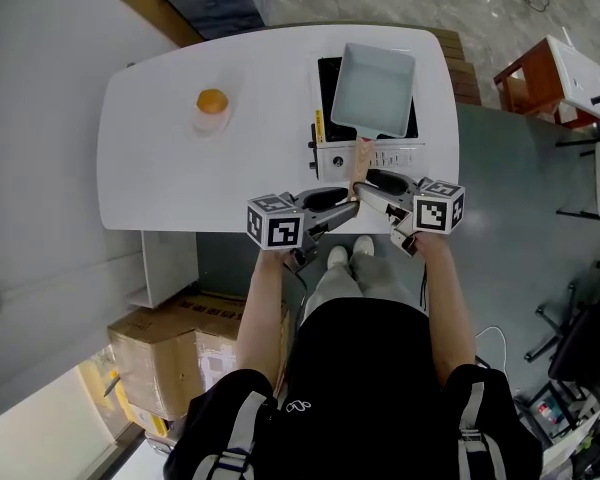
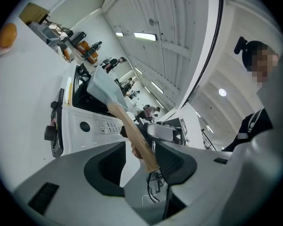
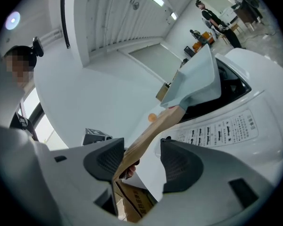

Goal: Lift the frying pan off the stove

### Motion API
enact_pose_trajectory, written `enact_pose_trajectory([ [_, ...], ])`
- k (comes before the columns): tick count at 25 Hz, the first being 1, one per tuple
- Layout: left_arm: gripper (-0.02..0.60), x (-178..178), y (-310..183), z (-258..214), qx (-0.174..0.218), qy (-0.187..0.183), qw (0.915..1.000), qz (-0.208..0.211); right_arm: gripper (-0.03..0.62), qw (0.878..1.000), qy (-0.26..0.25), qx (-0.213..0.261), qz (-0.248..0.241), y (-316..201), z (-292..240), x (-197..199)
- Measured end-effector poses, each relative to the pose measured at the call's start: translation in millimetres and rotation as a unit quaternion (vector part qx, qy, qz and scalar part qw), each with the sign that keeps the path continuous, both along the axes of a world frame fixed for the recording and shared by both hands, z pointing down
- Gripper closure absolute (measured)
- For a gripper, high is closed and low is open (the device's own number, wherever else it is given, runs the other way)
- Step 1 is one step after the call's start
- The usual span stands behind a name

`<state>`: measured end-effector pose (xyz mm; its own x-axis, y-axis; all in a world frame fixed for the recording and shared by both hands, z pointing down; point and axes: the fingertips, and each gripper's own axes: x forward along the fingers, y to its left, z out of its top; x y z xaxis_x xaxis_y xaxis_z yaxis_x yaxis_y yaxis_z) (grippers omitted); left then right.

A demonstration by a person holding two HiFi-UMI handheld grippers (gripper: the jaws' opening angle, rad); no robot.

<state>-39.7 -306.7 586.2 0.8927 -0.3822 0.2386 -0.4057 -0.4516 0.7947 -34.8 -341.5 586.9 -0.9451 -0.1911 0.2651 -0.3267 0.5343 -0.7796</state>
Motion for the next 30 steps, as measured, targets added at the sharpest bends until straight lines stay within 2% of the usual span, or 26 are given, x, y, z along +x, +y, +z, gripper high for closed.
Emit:
enact_pose_trajectory([
  [5, 0.397, 9, -3, -2, 0.008, 0.012, 0.9999, 0.009, 0.376, 0.999, -0.041, -0.020, -0.003, -9, 1, -7],
  [13, 0.396, 18, -4, -4, 0.025, 0.001, 0.9997, -0.001, 0.414, 0.995, -0.088, -0.049, 0.019, -12, -3, -5],
  [17, 0.397, 21, -4, -4, 0.037, -0.008, 0.9993, 0.000, 0.418, 0.995, -0.087, -0.041, 0.019, -12, -3, -2],
  [23, 0.400, 25, -4, -8, 0.047, 0.006, 0.9987, -0.016, 0.418, 0.996, -0.085, -0.031, 0.023, -12, -5, 2],
  [27, 0.400, 28, 0, -11, 0.058, -0.006, 0.9982, -0.015, 0.416, 0.997, -0.076, -0.023, 0.024, -8, -8, 5],
  [30, 0.400, 32, 3, -15, 0.062, 0.000, 0.9979, -0.017, 0.414, 0.997, -0.075, -0.020, 0.026, -5, -11, 9],
])
